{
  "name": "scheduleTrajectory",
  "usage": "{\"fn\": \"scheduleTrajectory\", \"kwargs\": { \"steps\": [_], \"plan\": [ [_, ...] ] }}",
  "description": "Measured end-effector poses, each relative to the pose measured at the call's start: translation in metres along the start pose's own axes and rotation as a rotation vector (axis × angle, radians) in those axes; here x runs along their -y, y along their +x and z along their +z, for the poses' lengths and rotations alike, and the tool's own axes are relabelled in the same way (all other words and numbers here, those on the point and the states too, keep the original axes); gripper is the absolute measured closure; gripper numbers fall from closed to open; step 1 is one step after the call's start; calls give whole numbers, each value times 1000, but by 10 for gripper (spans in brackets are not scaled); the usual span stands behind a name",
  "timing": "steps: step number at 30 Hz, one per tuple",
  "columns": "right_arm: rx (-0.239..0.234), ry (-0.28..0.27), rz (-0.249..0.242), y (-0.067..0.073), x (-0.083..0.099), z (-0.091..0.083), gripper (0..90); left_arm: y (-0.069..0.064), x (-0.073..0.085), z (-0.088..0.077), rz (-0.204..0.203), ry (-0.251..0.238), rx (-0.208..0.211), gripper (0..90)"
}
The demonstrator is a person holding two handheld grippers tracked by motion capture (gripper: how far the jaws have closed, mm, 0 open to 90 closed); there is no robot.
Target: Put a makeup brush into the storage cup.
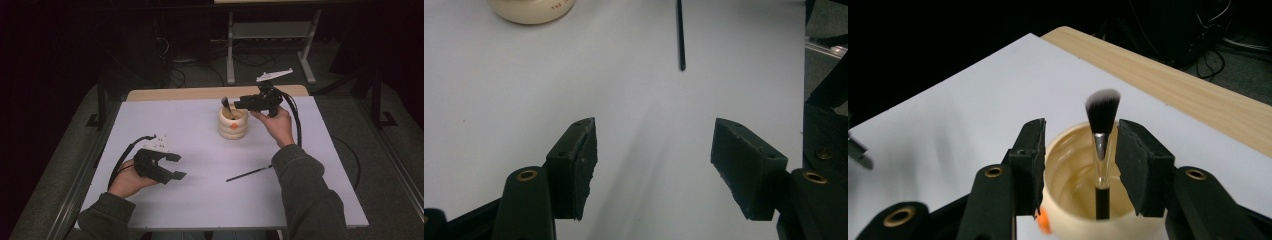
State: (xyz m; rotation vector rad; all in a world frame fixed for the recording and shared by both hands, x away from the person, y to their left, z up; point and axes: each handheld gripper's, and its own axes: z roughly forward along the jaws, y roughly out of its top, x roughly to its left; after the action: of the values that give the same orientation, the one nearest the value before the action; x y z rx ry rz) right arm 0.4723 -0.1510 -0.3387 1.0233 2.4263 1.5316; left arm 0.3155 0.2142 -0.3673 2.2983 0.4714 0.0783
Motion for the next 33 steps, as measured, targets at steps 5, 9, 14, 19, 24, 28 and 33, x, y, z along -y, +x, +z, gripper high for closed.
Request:
{"fn": "scheduleTrajectory", "kwargs": {
  "steps": [5, 9, 14, 19, 24, 28, 33],
  "plan": [
    [0, -13, -21, 6, 6, -13, 510, -1, -8, 1, 17, -3, 0, 348],
    [-9, -31, -29, 12, 11, -25, 496, -2, -16, 3, 28, -3, 3, 348],
    [-11, -46, -24, 17, 21, -37, 472, -1, -21, 8, 37, 14, 7, 353],
    [-9, -36, -30, 22, 33, -45, 455, 0, -22, 15, 29, 32, 14, 350],
    [0, -28, -25, 24, 44, -53, 434, 2, -27, 19, 23, 37, 24, 345],
    [15, -15, -23, 28, 52, -58, 413, 3, -32, 22, 31, 30, 20, 357],
    [13, -11, -37, 34, 59, -63, 402, 4, -37, 26, 32, 25, 19, 355]
  ]
}}
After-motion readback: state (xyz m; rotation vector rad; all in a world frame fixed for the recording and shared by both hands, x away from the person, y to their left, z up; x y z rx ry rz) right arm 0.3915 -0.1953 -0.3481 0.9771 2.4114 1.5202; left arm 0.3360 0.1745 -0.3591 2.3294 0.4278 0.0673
